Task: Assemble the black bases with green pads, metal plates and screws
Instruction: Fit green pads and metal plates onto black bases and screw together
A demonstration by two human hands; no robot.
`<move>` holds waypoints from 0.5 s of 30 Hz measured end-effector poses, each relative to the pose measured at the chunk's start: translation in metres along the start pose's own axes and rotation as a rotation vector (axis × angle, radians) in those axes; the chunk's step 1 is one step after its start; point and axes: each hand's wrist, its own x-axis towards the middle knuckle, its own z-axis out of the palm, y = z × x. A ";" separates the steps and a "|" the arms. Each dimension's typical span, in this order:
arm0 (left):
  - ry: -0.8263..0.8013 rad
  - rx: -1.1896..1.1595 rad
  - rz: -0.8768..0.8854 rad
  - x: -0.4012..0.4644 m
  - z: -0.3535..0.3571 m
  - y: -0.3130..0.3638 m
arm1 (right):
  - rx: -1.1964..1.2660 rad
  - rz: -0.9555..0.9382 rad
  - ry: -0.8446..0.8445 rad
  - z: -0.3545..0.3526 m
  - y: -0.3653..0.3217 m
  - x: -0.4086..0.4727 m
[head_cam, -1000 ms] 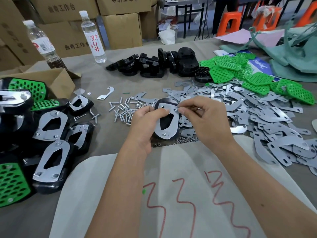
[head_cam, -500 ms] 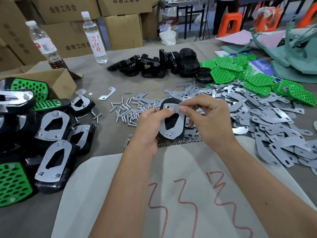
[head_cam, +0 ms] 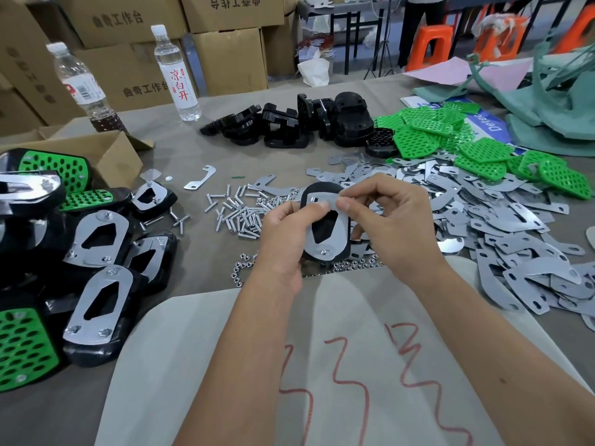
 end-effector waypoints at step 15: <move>0.032 0.041 0.016 0.001 0.000 0.000 | 0.098 0.127 -0.130 -0.012 0.005 0.005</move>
